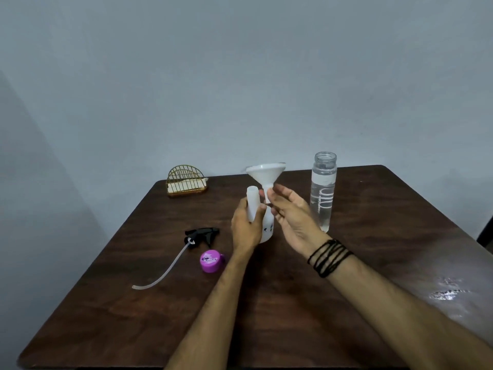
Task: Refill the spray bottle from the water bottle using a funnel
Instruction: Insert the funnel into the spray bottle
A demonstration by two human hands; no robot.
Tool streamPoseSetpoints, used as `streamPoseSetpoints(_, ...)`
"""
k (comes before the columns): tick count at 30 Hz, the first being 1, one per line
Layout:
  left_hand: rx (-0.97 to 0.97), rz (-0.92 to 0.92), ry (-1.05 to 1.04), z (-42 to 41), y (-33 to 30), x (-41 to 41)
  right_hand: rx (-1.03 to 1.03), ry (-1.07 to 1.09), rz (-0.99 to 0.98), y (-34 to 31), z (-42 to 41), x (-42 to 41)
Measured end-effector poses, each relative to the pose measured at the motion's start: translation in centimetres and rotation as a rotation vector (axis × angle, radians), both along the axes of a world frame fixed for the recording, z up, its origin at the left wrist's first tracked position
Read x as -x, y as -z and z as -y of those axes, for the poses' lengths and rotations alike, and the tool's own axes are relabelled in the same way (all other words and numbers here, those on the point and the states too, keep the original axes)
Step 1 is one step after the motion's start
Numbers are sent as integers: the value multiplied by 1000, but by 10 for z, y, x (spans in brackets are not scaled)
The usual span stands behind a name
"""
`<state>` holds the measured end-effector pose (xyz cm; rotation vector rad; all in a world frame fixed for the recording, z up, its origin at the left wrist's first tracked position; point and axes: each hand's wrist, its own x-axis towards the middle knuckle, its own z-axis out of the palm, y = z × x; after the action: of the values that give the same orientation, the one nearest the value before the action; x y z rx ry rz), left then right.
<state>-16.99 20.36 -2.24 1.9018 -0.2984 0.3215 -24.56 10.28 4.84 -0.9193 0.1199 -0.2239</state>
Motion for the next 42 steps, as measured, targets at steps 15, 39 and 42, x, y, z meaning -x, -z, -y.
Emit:
streamPoseSetpoints(15,-8,3,24,6,8,1,606,173,-10,-5,10,-54)
streamPoseSetpoints(39,263,25,87,23,-49,-1,1185,984,-16,14,73,-10)
streamPoseSetpoints(42,268,-2,116,29,-47,-4,1142,722,-68,18,92,-21)
